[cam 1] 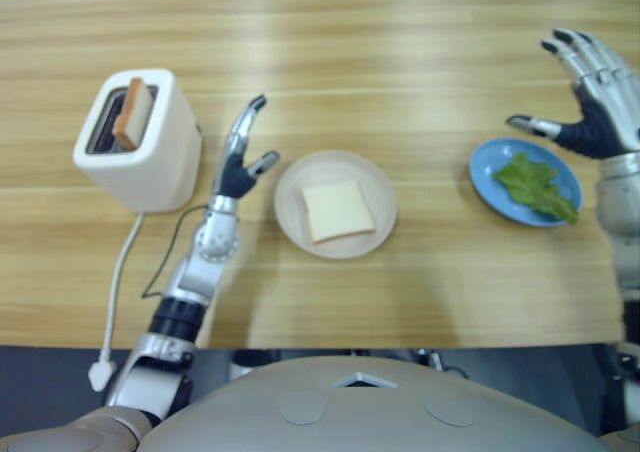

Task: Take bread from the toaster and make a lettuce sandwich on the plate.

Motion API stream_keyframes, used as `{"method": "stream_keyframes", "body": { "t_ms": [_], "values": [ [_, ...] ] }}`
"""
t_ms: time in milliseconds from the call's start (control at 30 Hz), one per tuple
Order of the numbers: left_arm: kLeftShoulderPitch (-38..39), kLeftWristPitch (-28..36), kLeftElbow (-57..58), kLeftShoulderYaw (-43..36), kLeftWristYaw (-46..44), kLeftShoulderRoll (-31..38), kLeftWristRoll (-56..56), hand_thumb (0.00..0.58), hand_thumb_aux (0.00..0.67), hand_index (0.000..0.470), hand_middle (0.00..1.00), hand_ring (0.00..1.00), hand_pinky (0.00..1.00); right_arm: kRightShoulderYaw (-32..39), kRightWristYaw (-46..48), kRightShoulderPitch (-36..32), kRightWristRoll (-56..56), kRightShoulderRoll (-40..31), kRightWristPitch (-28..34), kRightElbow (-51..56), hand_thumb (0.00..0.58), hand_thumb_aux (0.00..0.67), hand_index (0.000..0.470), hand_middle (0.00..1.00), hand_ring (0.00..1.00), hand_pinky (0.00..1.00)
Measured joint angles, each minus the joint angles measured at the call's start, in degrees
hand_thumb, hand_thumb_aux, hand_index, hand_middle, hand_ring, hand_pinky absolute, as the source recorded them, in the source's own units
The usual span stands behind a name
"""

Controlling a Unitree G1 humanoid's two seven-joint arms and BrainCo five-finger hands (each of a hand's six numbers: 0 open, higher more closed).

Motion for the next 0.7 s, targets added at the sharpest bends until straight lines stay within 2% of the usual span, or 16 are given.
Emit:
{"method": "stream_keyframes", "body": {
  "t_ms": [133,167,367,533,700],
  "values": [
    [0.26,-0.55,0.32,0.06,-0.05,-0.2,0.35,0.0,0.0,0.0,0.0,0.0,0.0,10.3,-6.27,-9.5,-8.08,-3.41,1.27,21.88,0.0,0.0,0.0,0.0,0.0,0.0],
    [0.34,-0.57,0.29,0.03,-0.14,-0.33,0.51,0.0,0.0,0.0,0.0,0.0,0.0,14.7,-8.16,-13.6,-9.94,-3.23,1.23,29.24,0.0,0.0,0.0,0.0,0.0,0.0],
    [0.43,-0.54,0.25,-0.47,-0.67,-1.14,1.65,0.0,0.0,0.0,0.0,0.0,0.0,28.09,-13.3,-25.97,-14.42,0.81,1.52,51.86,0.0,0.0,0.0,0.0,0.0,0.0],
    [0.37,-0.46,0.3,-0.73,-1.12,-2.08,2.3,0.0,0.0,0.0,0.0,0.0,0.0,34.92,-14.76,-31.18,-14.68,3.35,2.08,60.84,0.0,0.0,0.0,0.0,0.0,0.0],
    [0.36,-0.44,0.3,-0.79,-1.77,-2.23,2.39,0.0,0.0,0.0,0.0,0.0,0.0,38.51,-15.21,-32.29,-14.12,3.56,3.09,64.24,0.0,0.0,0.0,0.0,0.0,0.0]
  ]
}}
